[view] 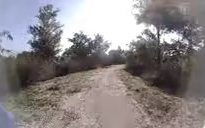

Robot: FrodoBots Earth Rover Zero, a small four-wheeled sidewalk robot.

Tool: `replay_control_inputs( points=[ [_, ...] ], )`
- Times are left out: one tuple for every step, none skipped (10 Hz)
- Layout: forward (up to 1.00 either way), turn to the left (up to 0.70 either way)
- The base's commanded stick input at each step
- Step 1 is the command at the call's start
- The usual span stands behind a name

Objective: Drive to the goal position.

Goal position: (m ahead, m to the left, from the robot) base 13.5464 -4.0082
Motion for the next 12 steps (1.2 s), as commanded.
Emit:
replay_control_inputs(
  points=[
    [0.7, 0.0],
    [0.7, 0.0],
    [0.7, 0.0],
    [0.7, 0.0],
    [0.7, 0.0],
    [0.7, 0.0],
    [0.7, 0.0],
    [0.7, 0.0],
    [0.7, 0.0],
    [0.7, 0.0],
    [0.7, 0.0],
    [0.7, 0.0]
  ],
)
